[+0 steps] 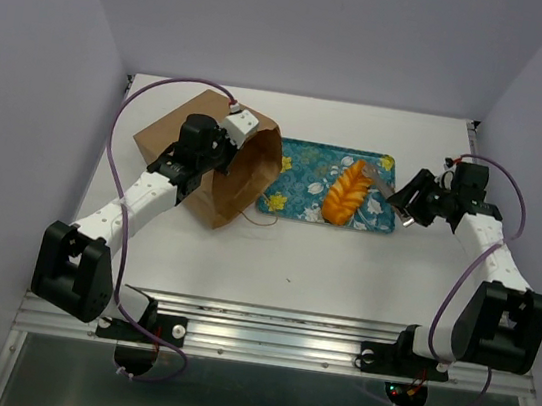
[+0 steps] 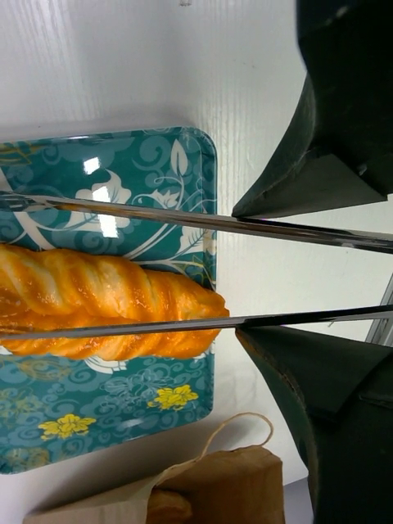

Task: Take the fake bread out of the paper bag
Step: Place the fake bread in the container, then take out the fake bread from the paper bag.

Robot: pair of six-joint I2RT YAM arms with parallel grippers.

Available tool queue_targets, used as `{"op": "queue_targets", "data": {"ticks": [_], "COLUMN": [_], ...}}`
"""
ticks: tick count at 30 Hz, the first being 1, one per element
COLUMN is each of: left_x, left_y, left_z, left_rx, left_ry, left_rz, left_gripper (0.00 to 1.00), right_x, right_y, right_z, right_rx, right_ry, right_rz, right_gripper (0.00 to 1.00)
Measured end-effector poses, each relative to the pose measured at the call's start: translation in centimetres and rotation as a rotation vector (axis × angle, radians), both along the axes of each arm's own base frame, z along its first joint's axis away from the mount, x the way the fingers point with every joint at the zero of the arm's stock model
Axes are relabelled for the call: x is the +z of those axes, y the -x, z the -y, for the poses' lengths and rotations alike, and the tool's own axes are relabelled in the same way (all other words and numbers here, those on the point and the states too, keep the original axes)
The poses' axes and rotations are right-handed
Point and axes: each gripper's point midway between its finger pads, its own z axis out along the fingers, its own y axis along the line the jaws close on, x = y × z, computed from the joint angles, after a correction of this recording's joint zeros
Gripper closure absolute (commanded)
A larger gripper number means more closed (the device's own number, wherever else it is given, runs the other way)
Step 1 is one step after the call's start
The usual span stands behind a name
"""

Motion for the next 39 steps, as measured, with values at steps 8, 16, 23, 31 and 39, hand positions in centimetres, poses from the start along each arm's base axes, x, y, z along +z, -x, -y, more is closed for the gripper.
{"op": "queue_targets", "data": {"ticks": [8,16,23,31,39], "left_x": [-0.2,0.4,1.4,2.8,4.2], "left_y": [0.3,0.8,1.6,3.1,4.7], "left_z": [0.1,0.0,0.2,0.3,0.7], "left_rx": [-0.031,-0.058,-0.097,-0.175,-0.257], "left_ry": [-0.025,-0.042,-0.045,-0.075,-0.093], "left_rz": [-0.003,0.010,0.033,0.072,0.124], "left_gripper": [1.00,1.00,1.00,1.00,1.00], "right_x": [1.3,6.2,9.8,13.9,13.2], "right_y": [0.4,1.0,2.9,9.1,14.1], "right_z": [0.5,0.0,-2.6,-7.0,-12.1], "right_rx": [-0.020,-0.005,0.132,0.401,0.662], "right_ry": [0.031,0.034,-0.054,-0.204,-0.294], "right_rz": [0.036,0.177,0.283,0.474,0.472], "right_gripper": [0.49,0.49,0.49,0.49,0.50]}}
